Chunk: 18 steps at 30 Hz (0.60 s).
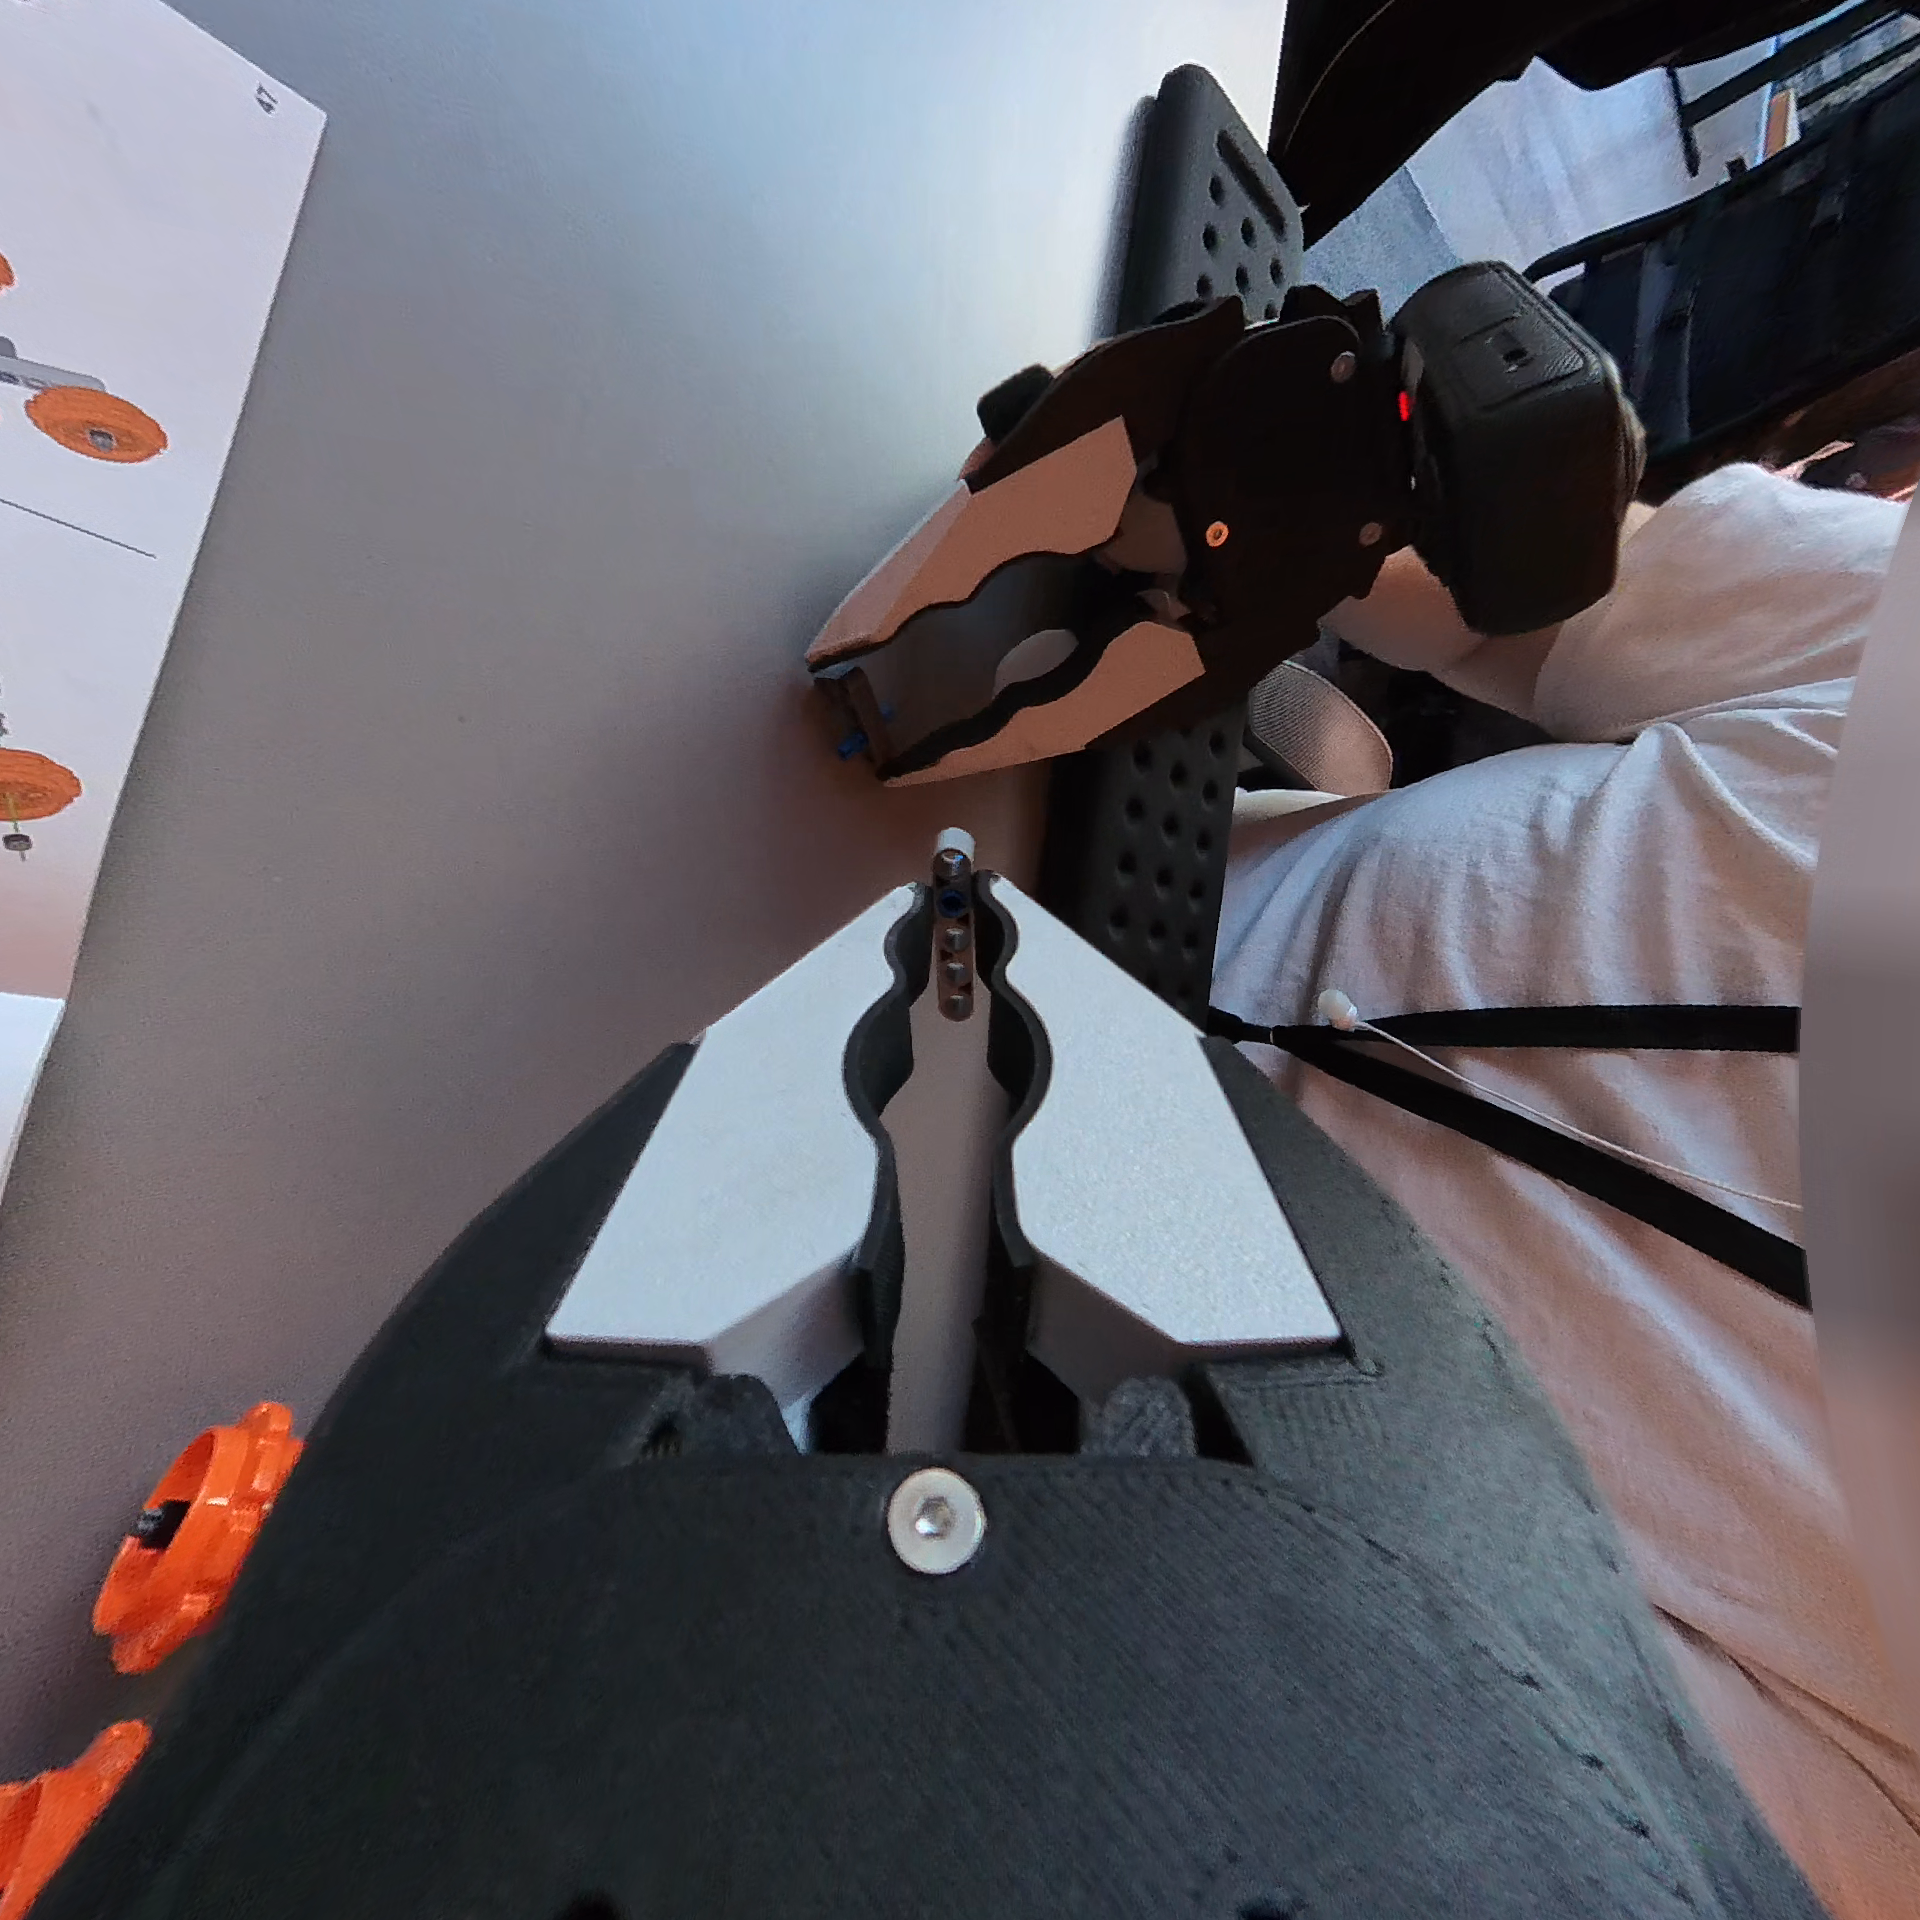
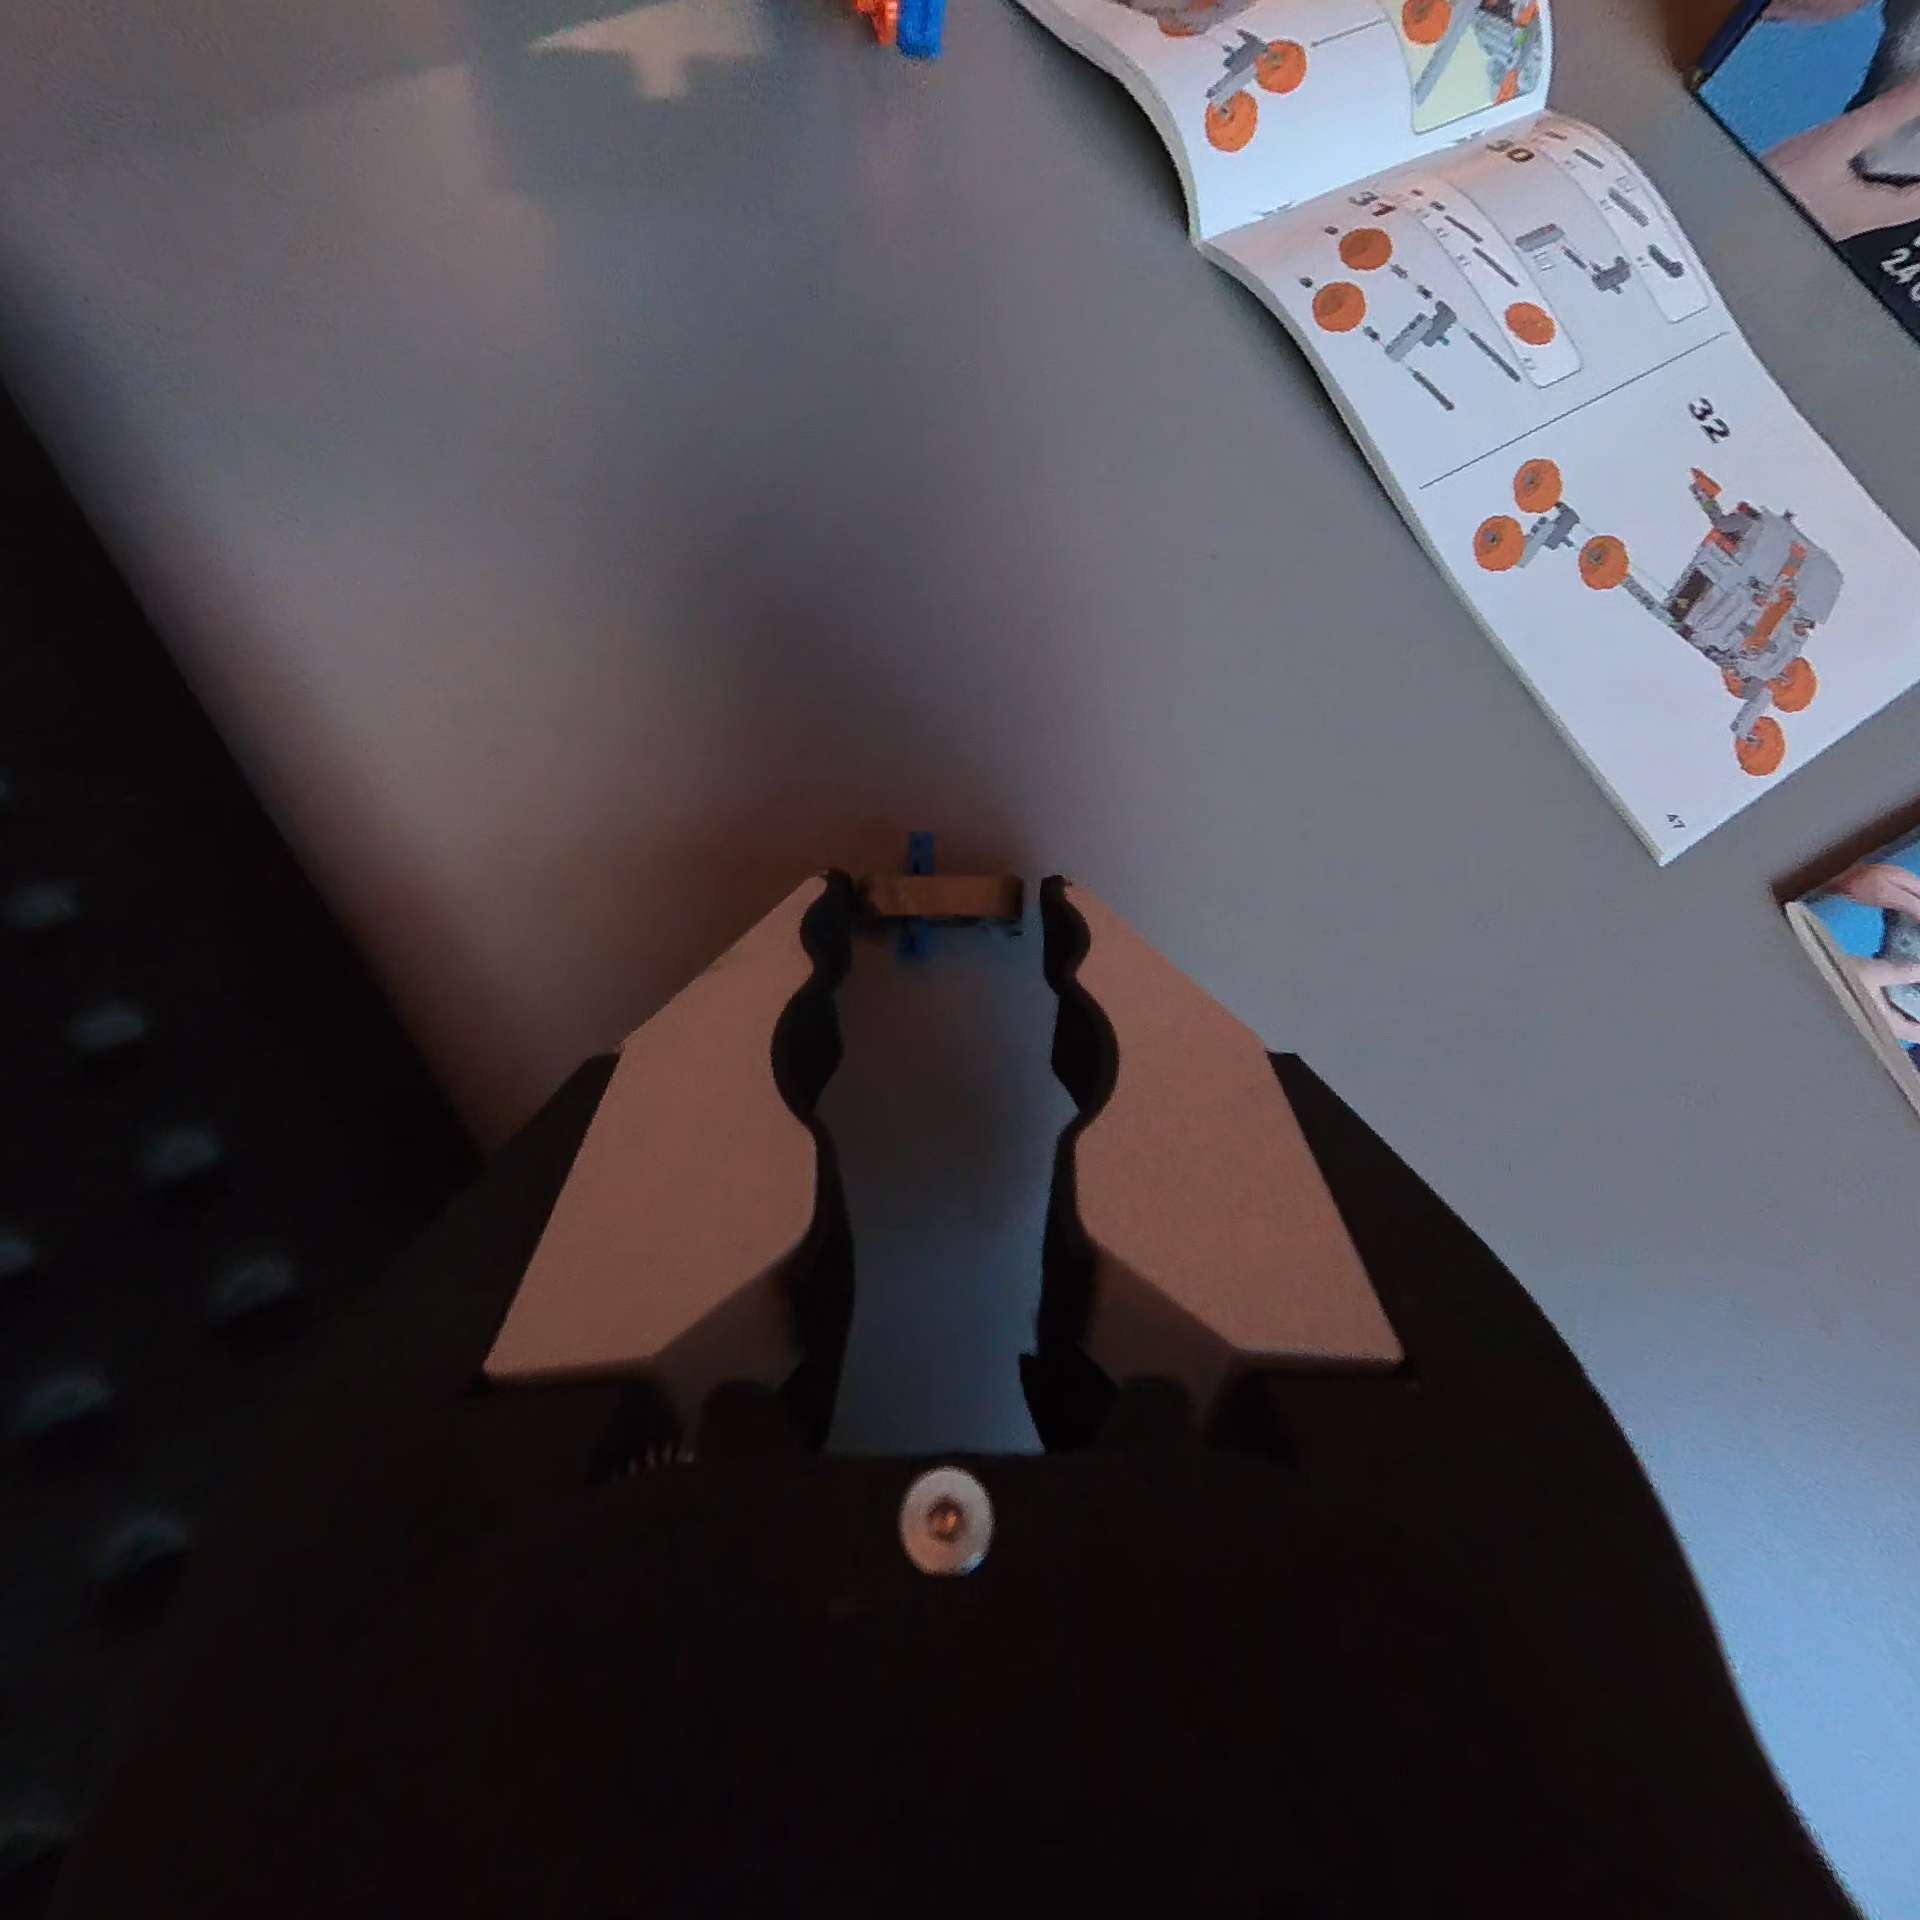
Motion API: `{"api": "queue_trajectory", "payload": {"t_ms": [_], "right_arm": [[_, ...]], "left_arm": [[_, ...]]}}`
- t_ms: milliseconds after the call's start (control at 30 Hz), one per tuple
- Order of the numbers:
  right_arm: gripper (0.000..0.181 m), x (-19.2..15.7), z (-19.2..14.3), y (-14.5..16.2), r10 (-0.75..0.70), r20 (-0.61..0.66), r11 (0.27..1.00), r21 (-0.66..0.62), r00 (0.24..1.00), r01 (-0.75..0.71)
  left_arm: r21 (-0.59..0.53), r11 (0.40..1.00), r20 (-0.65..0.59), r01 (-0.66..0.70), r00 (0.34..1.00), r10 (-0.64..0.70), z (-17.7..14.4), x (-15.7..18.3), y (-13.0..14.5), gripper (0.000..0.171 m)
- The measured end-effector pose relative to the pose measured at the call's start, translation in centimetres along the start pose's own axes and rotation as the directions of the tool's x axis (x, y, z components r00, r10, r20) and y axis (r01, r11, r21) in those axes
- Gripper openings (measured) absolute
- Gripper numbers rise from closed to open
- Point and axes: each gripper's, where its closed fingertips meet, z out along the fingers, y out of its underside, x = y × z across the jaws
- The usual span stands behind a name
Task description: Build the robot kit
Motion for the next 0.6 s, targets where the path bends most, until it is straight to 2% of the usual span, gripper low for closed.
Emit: {"api": "queue_trajectory", "payload": {"t_ms": [167,300,367,500,600], "right_arm": [[0.035,-0.6,0.1,0.1,0.063,0.093,0.998,-0.005,0.994,-0.063],[0.033,-0.4,0.2,0.0,0.062,0.105,0.998,0.017,0.992,-0.064],[0.033,0.5,-0.1,-0.4,0.006,0.053,0.999,0.045,0.999,-0.008],[0.032,4.8,-4.7,-7.0,-0.131,-0.145,0.957,0.239,0.981,0.163],[0.033,7.8,-9.3,-12.8,-0.213,-0.224,0.887,0.365,0.951,0.284]], "left_arm": [[0.009,1.000,-0.015,0.013,1.000,-0.013,0.3,-0.2,-0.4,0.005],[0.049,0.999,-0.037,0.019,0.999,-0.018,0.3,-0.1,-1.2,0.005],[0.100,0.995,-0.053,0.019,0.998,-0.014,0.1,0.1,-2.1,0.005],[0.296,0.955,-0.131,0.014,0.991,0.026,-1.4,1.9,-4.9,0.006],[0.428,0.904,-0.141,0.001,0.988,0.066,-3.7,3.5,-6.7,0.006]]}}
